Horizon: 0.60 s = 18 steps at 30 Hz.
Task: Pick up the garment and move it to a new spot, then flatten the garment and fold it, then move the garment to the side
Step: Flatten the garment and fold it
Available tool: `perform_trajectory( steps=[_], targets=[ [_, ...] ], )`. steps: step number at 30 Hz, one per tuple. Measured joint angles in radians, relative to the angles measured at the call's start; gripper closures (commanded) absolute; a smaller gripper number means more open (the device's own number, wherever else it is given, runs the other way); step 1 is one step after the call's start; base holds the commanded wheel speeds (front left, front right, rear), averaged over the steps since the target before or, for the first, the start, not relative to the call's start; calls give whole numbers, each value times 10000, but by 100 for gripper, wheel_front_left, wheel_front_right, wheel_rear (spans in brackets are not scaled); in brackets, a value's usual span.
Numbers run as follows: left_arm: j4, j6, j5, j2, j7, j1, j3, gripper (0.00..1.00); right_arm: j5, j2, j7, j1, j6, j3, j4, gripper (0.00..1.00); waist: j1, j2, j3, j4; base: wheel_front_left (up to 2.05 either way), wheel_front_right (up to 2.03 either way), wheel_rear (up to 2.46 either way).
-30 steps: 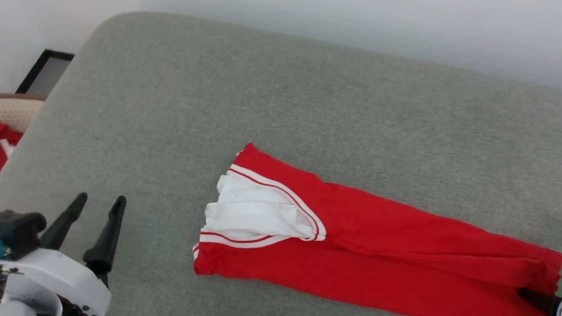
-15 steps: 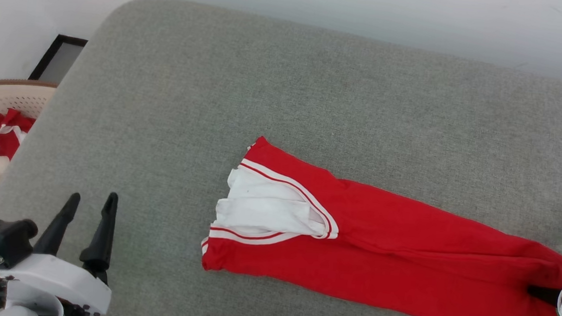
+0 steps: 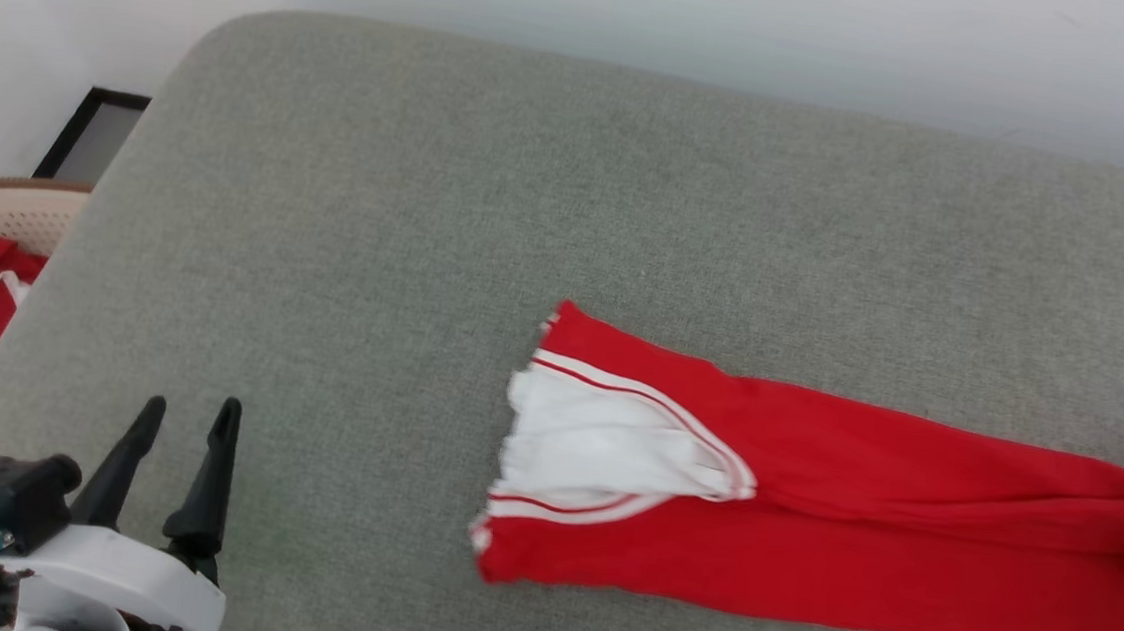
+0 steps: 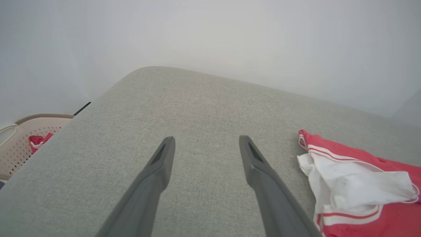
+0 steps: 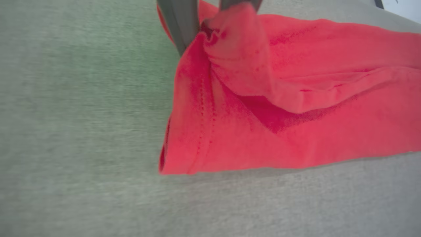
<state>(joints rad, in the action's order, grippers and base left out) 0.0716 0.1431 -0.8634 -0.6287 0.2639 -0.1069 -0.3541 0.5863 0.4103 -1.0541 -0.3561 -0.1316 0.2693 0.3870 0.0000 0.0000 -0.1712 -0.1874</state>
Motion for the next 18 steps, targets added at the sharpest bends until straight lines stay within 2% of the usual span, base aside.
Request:
perform_trajectory(
  steps=[5,8,13,18],
  targets=[
    [169,-113,111,128,0,152,102,0,-403,596,334,-36,0,499,437,100,1,0,209,129,0,0,0],
    [255,-163,121,192,0,267,174,0,-477,731,431,-62,0,554,577,100,0,0,365,210,0,0,0],
    [368,-205,142,251,0,482,180,0,-8,522,224,-144,2,347,59,100,0,0,689,329,0,0,0],
    [389,-198,127,280,0,629,171,0,679,-69,-391,-13,2,-67,-1212,100,0,0,1069,383,0,0,0]
  ],
)
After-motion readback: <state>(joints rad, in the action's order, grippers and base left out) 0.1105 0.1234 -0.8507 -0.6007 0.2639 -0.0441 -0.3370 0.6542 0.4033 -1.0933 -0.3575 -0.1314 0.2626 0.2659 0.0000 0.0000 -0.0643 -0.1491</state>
